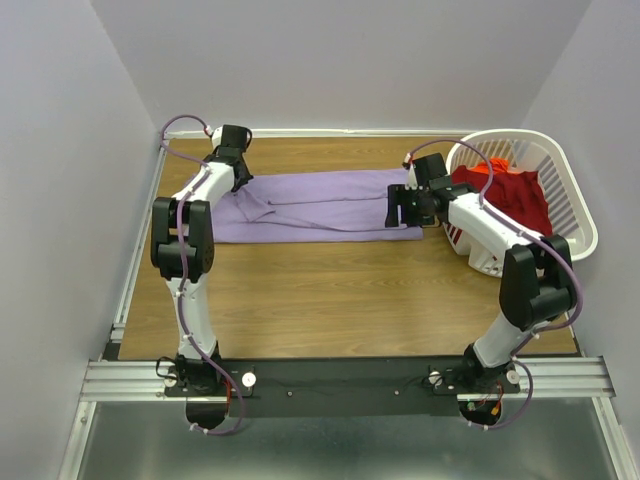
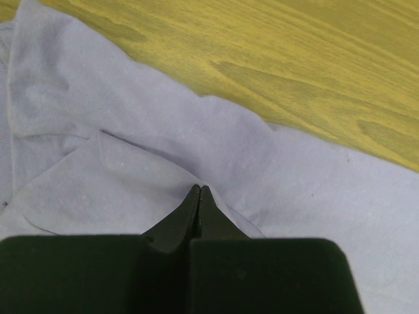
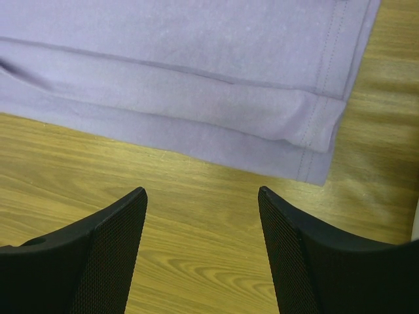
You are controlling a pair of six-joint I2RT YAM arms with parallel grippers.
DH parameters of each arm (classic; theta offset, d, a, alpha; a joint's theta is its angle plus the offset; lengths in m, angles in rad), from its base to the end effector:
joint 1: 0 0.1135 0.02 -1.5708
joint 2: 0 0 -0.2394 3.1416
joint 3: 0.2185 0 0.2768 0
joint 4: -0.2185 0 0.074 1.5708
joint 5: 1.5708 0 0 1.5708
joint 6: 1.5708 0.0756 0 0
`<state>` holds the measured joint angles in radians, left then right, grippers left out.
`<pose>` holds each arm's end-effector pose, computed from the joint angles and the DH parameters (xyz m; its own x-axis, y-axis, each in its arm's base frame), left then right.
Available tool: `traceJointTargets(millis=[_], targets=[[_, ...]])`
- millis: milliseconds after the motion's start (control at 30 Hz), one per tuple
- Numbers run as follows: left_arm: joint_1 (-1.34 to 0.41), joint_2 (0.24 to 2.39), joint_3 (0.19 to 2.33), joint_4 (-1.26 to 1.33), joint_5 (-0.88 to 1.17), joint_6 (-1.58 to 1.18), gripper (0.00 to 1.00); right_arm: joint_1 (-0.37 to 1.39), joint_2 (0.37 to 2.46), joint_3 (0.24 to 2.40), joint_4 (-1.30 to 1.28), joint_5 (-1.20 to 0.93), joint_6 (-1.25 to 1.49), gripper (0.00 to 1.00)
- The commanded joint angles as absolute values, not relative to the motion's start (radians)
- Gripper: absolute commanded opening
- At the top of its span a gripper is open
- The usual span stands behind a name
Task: Fold and stack the t-shirts
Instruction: Fold the tshirt
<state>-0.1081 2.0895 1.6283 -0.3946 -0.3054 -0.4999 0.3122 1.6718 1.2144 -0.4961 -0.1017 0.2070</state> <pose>0.5027 -0.0317 0.1446 -0.6142 -0.3932 -0.6842 -0.4415 0.8899 -0.1150 0.3778 0.1300 0.1645 -0.8338 -0.0542 -0.5495 -0.1943 0.9603 0.2000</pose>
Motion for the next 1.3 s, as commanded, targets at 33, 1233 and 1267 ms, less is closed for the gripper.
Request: traceJointTargets(millis=[33, 1233, 1267], targets=[[-0.087, 2.099, 1.648, -0.365, -0.321, -0.557, 0.00, 0.318, 1.695, 1.215, -0.463, -0.153, 0.176, 0.76], [-0.028, 1.887, 1.482, -0.270, -0.308, -0.581, 0.65, 0.370, 1.876, 1.308, -0.380, -0.088, 0.176, 1.00], [-0.017, 1.840, 1.427, -0.271, -0.308, -0.586, 0.65, 0.368, 1.879, 1.308, -0.380, -0.068, 0.181, 1.00]])
